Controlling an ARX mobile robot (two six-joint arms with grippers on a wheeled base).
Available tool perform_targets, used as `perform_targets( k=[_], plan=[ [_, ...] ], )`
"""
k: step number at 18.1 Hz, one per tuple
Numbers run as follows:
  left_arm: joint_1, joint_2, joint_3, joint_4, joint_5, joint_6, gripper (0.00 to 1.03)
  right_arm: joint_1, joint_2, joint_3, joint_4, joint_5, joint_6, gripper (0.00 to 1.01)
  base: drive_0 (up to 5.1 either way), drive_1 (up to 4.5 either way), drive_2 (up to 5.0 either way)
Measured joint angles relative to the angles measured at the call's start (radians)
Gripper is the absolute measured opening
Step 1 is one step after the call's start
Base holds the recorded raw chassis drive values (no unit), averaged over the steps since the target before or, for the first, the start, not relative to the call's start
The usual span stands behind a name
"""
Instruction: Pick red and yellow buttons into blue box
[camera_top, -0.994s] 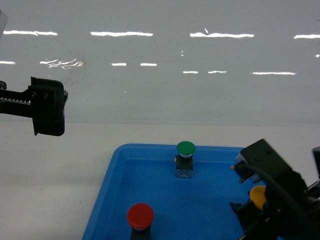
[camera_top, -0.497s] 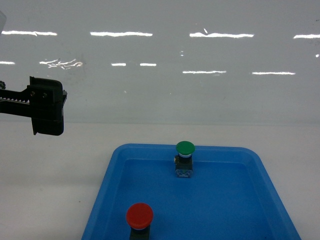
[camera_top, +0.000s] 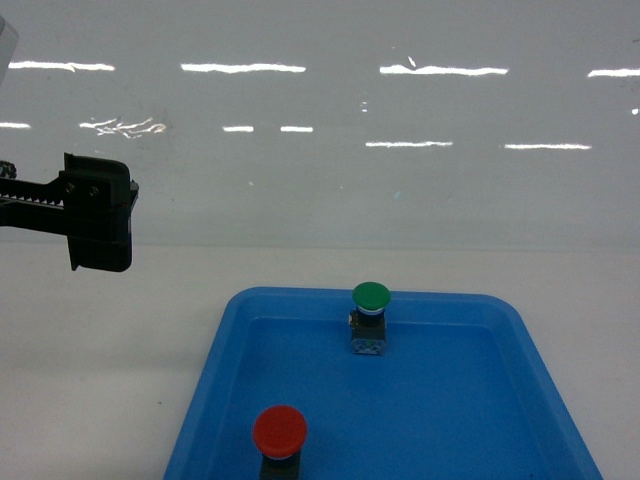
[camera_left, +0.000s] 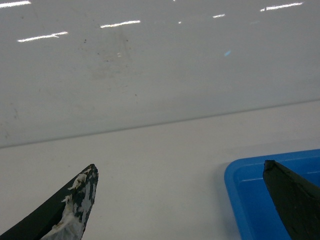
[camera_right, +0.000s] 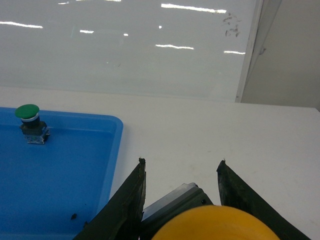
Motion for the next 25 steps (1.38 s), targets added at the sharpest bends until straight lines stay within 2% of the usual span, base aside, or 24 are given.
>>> perform_targets(
  k=[3, 5, 9, 11, 16, 18, 21, 23, 25],
  plan=[
    [0.0, 0.0, 0.0, 0.0, -0.001, 0.0, 0.98, 0.0, 0.0, 0.0, 0.0, 0.0, -0.004, 0.38, 0.0, 0.0, 0.0],
    [-0.008, -0.003, 0.0, -0.043, 0.006, -0.01, 0.98, 0.0, 0.0, 0.0, 0.0, 0.0, -0.005, 0.38, 0.0, 0.0, 0.0],
    [-0.044, -0.021, 0.013, -0.154, 0.05, -0.081, 0.98, 0.0, 0.0, 0.0, 0.0, 0.0, -0.006, 0.38, 0.0, 0.0, 0.0],
    [-0.076, -0.011, 0.061, -0.238, 0.067, -0.103, 0.98, 0.0, 0.0, 0.0, 0.0, 0.0, -0.006, 0.38, 0.0, 0.0, 0.0],
    [-0.17, 0.148, 0.203, -0.423, 0.05, -0.106, 0.98, 0.0, 0.0, 0.0, 0.0, 0.0, -0.006, 0.38, 0.0, 0.0, 0.0],
    [-0.197, 0.187, 0.256, -0.478, 0.056, -0.121, 0.98, 0.0, 0.0, 0.0, 0.0, 0.0, -0.007, 0.38, 0.0, 0.0, 0.0],
    [-0.233, 0.222, 0.281, -0.566, 0.087, -0.18, 0.98, 0.0, 0.0, 0.0, 0.0, 0.0, -0.006, 0.38, 0.0, 0.0, 0.0],
    [-0.261, 0.246, 0.27, -0.591, 0.085, -0.232, 0.98, 0.0, 0.0, 0.0, 0.0, 0.0, -0.007, 0.38, 0.0, 0.0, 0.0],
    [-0.288, 0.25, 0.267, -0.632, 0.131, -0.292, 0.98, 0.0, 0.0, 0.0, 0.0, 0.0, -0.007, 0.38, 0.0, 0.0, 0.0]
  ],
)
